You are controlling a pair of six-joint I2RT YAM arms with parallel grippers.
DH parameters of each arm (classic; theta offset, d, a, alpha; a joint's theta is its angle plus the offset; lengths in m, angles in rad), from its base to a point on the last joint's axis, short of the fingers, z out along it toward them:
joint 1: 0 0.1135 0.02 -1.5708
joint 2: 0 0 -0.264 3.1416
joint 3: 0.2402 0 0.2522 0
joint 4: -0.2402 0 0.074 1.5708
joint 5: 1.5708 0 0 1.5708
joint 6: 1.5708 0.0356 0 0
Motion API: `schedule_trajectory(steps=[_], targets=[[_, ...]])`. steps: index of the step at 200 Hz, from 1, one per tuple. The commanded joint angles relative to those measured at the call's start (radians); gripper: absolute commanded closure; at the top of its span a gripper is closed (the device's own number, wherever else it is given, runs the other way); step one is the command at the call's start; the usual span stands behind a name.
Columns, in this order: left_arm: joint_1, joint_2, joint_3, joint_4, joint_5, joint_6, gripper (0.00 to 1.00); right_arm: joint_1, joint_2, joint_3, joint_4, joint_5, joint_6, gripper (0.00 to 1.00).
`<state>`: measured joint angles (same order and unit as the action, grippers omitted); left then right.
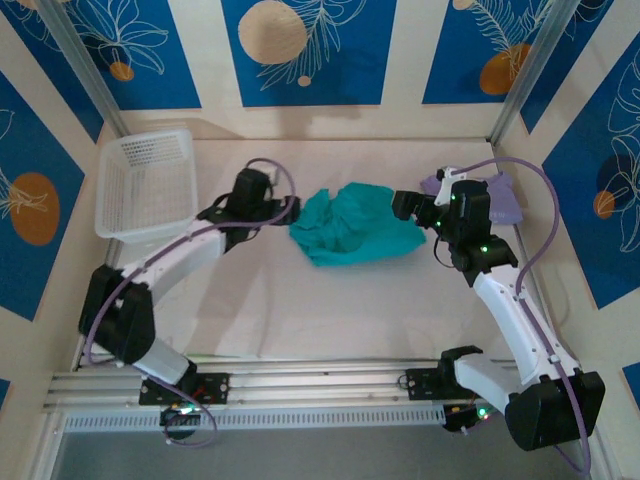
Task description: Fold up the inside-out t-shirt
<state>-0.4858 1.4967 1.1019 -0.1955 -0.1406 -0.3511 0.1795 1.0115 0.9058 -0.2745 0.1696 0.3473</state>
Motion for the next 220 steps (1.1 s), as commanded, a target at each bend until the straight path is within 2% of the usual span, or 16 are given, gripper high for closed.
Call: schedule_trajectory(steps=[1,15,39,51,70,98,122,138,153,192,220], targets=[[0.179,-0.195,-0.131,0.014,-0.130,0.014,0.10,0.016,0.000,-0.043,0.042,-0.051,0.002,0.01],[0.282,-0.229,-0.183,0.009,-0.114,0.014,0.09,0.025,0.022,-0.062,0.082,-0.070,0.022,0.01],[0.347,-0.191,-0.156,0.006,-0.192,0.108,0.08,0.057,0.089,-0.047,0.113,-0.109,0.042,0.01],[0.385,-0.135,-0.120,0.024,-0.200,0.146,0.07,0.084,0.119,-0.029,0.110,-0.106,0.036,0.01],[0.445,-0.011,-0.045,0.047,-0.145,0.189,0.08,0.118,0.146,-0.011,0.105,-0.094,0.023,0.01],[0.460,0.194,0.139,-0.015,-0.113,0.263,0.12,0.130,0.156,-0.013,0.096,-0.084,0.015,0.01],[0.470,0.351,0.297,-0.098,-0.132,0.321,0.22,0.131,0.162,-0.020,0.092,-0.086,0.015,0.01],[0.475,0.442,0.386,-0.159,-0.129,0.349,0.32,0.129,0.165,-0.025,0.092,-0.087,0.016,0.01],[0.474,0.503,0.444,-0.193,-0.141,0.374,0.36,0.129,0.168,-0.028,0.093,-0.087,0.013,0.01],[0.475,0.577,0.527,-0.221,-0.208,0.462,0.58,0.129,0.195,-0.030,0.109,-0.107,0.020,0.01],[0.475,0.605,0.544,-0.209,-0.239,0.531,0.62,0.130,0.221,-0.028,0.117,-0.118,0.030,0.01]])
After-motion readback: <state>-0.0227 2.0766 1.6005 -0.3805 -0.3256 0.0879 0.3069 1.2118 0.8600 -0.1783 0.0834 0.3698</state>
